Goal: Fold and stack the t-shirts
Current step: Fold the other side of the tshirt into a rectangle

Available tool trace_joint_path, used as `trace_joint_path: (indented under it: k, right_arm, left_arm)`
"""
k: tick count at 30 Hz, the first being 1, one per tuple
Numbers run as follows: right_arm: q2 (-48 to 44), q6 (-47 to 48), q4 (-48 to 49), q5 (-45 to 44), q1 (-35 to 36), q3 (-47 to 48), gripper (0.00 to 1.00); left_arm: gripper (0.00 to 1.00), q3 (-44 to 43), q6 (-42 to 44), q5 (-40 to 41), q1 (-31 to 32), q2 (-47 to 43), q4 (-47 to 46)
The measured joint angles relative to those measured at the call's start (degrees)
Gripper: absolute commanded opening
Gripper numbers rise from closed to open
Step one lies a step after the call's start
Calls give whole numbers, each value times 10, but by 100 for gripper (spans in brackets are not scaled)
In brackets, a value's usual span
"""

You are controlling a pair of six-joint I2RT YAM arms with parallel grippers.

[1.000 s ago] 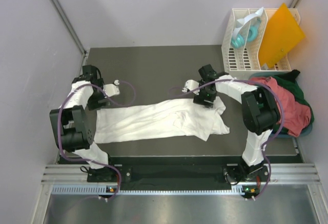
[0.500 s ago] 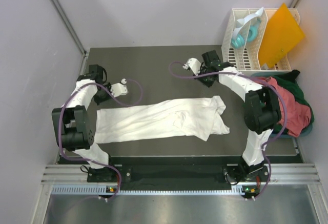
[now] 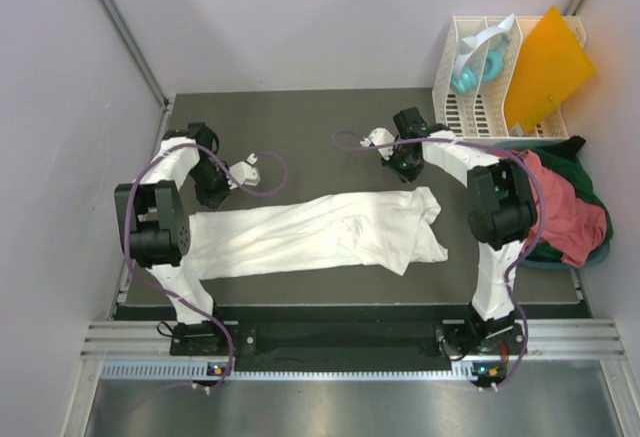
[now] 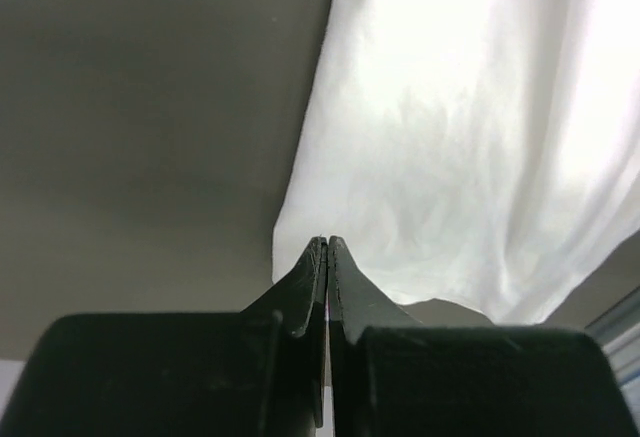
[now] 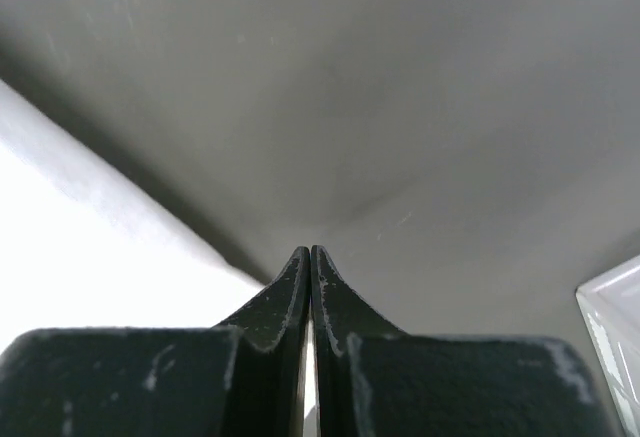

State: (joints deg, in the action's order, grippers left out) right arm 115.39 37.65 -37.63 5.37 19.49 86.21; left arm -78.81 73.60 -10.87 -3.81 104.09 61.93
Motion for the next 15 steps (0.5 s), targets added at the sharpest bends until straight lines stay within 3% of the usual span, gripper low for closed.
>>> trace_joint_path:
  k: [9, 15]
  right_arm:
    - [-11, 38, -56, -33, -4, 0, 0]
    - [-55, 46, -105, -6, -8, 0, 0]
  left_arm:
    - [0, -56, 18, -17, 1, 23, 90]
    - [0, -63, 26, -26, 4, 24, 113]
